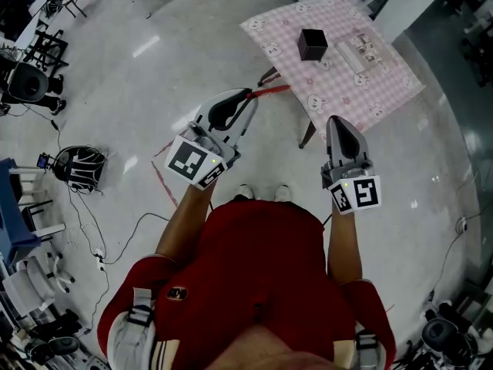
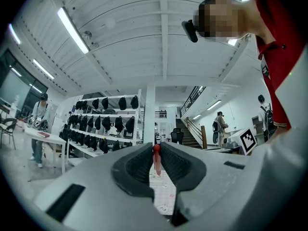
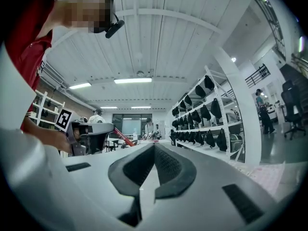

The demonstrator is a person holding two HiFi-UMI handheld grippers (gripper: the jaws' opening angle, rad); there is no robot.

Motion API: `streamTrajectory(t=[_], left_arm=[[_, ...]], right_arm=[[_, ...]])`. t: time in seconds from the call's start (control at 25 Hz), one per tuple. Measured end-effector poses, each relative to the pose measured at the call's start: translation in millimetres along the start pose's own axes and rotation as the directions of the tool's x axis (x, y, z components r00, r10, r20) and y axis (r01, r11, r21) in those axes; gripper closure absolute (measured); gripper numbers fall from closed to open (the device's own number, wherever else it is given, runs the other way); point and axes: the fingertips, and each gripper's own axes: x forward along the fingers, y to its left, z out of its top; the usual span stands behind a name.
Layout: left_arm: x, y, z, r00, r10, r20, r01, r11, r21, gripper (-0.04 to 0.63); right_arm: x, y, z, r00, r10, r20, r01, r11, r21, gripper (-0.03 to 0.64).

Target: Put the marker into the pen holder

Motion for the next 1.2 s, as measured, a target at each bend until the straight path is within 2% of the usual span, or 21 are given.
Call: streamTrajectory(t=[0.72, 1.2], left_arm=[[-42, 44, 0, 0.998, -0.049, 0.025, 0.05, 0.998, -0.03, 0.538], [-23, 64, -6, 0.998, -0.065, 0.024, 0.065, 0.997, -0.042, 0.538]], right_arm=[[27, 50, -9, 0.997, -0.066, -0.029, 0.065, 0.998, -0.026, 0.619], [47, 34, -13, 0.996, -0.085, -0.037, 0.083, 0.996, -0.033, 0.619]])
